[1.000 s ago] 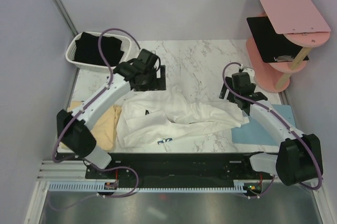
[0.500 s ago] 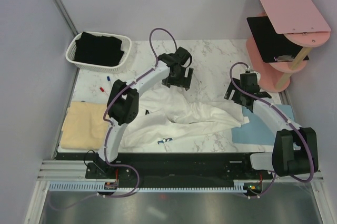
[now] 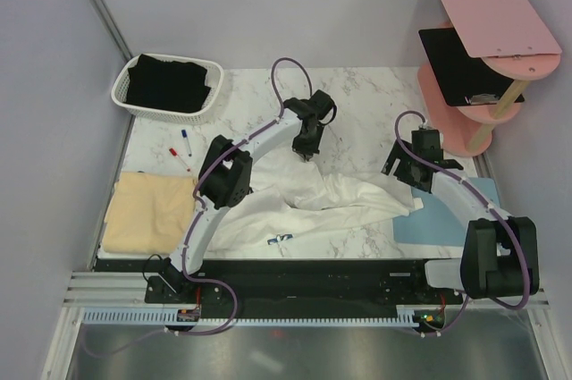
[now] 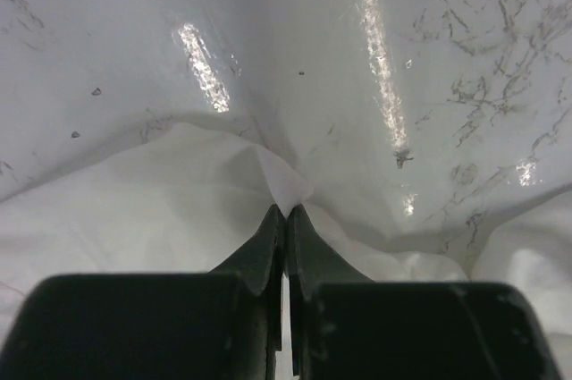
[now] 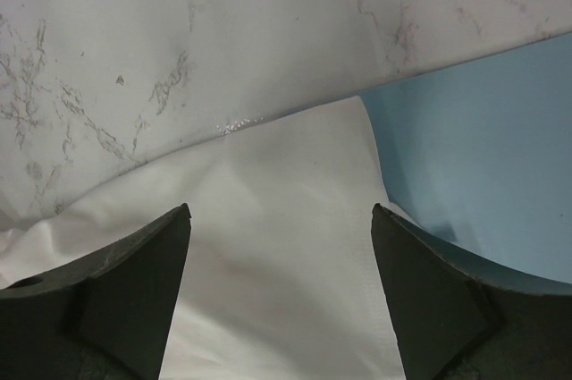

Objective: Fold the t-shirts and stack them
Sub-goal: Flatten out the tshirt

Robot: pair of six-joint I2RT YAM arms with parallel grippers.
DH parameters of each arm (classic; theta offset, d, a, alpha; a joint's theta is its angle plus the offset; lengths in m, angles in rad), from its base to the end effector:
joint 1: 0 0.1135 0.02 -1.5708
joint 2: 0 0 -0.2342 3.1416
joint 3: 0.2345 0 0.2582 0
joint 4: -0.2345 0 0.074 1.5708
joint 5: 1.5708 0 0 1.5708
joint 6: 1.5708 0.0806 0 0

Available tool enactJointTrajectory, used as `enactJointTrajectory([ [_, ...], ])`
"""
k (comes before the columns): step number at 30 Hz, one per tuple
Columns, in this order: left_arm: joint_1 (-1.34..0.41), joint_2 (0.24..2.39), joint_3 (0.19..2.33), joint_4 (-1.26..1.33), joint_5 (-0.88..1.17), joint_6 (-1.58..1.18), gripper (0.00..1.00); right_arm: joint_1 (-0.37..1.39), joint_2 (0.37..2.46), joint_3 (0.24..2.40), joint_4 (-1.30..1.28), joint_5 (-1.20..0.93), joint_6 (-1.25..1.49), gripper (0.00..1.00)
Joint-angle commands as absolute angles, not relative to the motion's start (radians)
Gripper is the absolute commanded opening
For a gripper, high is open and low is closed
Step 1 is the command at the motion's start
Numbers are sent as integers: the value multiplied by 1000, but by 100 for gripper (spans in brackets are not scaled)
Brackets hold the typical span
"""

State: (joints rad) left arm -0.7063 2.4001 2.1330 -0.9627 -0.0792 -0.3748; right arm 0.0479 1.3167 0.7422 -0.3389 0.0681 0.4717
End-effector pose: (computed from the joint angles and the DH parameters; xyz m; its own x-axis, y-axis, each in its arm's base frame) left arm 0.3863 -0.3212 0.1178 -0.8967 0.2853 -0.3385 0.3209 0.9456 -0.0531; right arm 0.2988 0.0088 0.1318 -0.7072 0.4200 -0.5688 0.3537 0.9067 0.2297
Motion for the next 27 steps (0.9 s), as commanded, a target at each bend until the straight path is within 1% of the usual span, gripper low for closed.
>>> enactJointTrajectory([
  [1, -709, 2381, 2148, -996, -159, -362, 2, 35, 1282, 738, -403, 2, 525, 88],
  [4, -689, 2338, 2120, -997, -235, -385, 2, 32, 1218, 742, -436, -31, 529, 88],
  [10, -563, 2292, 2086, -1012, -242, -407, 2, 20, 1157, 768, -477, -18, 525, 88],
  [16, -407, 2253, 2048, -1026, -259, -407, 2, 6, 1155, 770, -492, -31, 515, 88],
  [22, -301, 2215, 2016, -1031, -279, -402, 2, -60, 1175, 759, -486, -72, 512, 86],
  [27, -250, 2178, 1996, -1034, -310, -393, 2, -101, 1195, 755, -477, -126, 508, 85],
])
